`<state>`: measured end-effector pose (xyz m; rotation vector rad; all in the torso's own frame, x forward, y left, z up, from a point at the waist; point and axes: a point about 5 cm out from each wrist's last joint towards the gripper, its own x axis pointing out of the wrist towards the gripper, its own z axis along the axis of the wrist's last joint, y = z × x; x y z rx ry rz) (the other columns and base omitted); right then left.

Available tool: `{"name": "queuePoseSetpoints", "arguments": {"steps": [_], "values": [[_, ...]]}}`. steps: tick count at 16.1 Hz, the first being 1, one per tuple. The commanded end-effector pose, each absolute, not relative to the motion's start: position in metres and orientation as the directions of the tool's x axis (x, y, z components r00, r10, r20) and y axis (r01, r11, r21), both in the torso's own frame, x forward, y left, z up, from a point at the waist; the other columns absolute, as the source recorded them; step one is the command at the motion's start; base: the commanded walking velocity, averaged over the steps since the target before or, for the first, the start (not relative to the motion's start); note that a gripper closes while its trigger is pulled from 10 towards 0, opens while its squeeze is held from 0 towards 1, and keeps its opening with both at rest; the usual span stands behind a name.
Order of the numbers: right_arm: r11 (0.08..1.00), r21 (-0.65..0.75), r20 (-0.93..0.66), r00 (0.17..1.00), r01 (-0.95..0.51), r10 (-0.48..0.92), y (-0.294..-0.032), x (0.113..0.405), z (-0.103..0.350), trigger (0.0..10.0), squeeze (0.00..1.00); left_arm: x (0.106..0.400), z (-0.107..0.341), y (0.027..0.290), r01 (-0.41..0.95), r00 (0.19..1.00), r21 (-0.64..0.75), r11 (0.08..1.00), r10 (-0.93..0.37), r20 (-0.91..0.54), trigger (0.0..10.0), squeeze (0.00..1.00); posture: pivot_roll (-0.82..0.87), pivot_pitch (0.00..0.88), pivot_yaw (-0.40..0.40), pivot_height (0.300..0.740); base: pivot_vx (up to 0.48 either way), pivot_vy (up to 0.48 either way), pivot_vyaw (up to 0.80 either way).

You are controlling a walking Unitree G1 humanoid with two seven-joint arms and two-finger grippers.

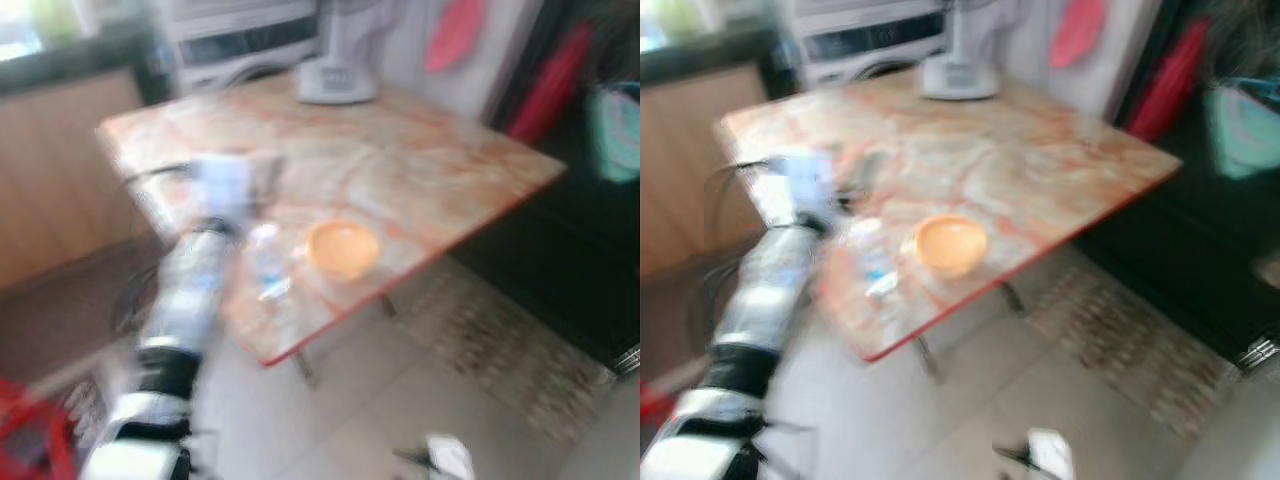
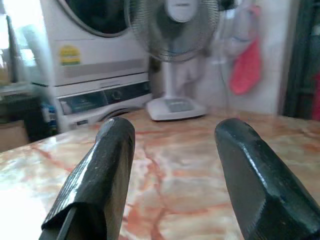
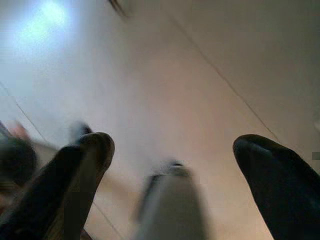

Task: Restocking fridge

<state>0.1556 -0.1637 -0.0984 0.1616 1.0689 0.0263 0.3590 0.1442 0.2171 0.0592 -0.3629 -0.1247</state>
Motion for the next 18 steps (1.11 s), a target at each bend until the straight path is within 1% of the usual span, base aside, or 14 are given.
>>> {"name": "queuePoseSetpoints", "arguments": {"steps": [1,5,7,9,12,14,15,16,17,18], "values": [[0.988,0.125,-0.887,0.456,0.085,0.073,-0.174,0.145,-0.102,10.0,0.00,0.358,0.228,0.125,0.168,0.903,0.082,0.982,-0.187,0.387,10.0,0.00,0.10,0.000,-0.034,0.740,0.296,0.000,0.00],[0.988,0.125,-0.887,0.456,0.085,0.073,-0.175,0.144,-0.102,10.0,0.00,0.356,0.228,0.122,0.178,0.901,0.080,0.981,-0.195,0.387,10.0,0.00,0.10,0.000,-0.033,0.740,0.271,0.000,0.00],[0.989,0.124,-0.888,0.455,0.082,0.074,-0.174,0.144,-0.102,10.0,0.00,0.356,0.230,0.121,0.182,0.898,0.083,0.980,-0.200,0.393,10.0,0.00,0.10,0.000,-0.031,0.740,0.000,0.000,0.00],[0.989,0.126,-0.887,0.455,0.078,0.077,-0.173,0.143,-0.103,10.0,0.00,0.356,0.235,0.123,0.185,0.897,0.105,0.977,-0.211,0.387,10.0,0.00,0.08,0.000,-0.010,0.740,0.000,0.000,0.00],[0.989,0.127,-0.888,0.451,0.068,0.083,-0.171,0.136,-0.105,10.0,0.00,0.350,0.253,0.131,0.151,0.900,0.075,0.986,-0.169,0.401,10.0,0.00,0.07,0.000,0.009,0.740,0.000,0.000,0.00],[0.989,0.119,-0.899,0.431,0.091,0.069,-0.172,0.127,-0.108,10.0,0.00,0.341,0.273,0.135,0.129,0.895,0.128,0.983,-0.171,0.412,10.0,0.00,0.11,0.000,-0.017,0.740,0.000,0.000,0.00],[0.988,0.117,-0.906,0.419,0.097,0.066,-0.172,0.122,-0.109,10.0,0.00,0.336,0.285,0.138,0.141,0.893,0.155,0.978,-0.193,0.406,10.0,0.00,0.13,0.000,-0.035,0.740,0.000,0.000,0.00],[0.989,0.112,-0.913,0.402,0.094,0.065,-0.173,0.117,-0.111,10.0,0.00,0.332,0.289,0.140,0.165,0.906,0.157,0.974,-0.213,0.367,10.0,0.00,0.14,0.000,-0.057,0.740,0.000,0.000,0.00],[0.991,0.103,-0.923,0.380,0.084,0.064,-0.173,0.111,-0.113,10.0,0.00,0.330,0.282,0.142,0.214,0.953,0.071,0.974,-0.224,0.202,10.0,0.00,0.16,0.000,-0.073,0.740,0.000,0.000,0.00],[0.992,0.099,-0.929,0.364,0.073,0.066,-0.172,0.104,-0.114,10.0,0.00,0.319,0.271,0.146,0.270,0.962,0.089,0.959,-0.273,0.018,10.0,0.00,0.17,0.000,-0.084,0.740,0.000,0.000,0.00]]}}
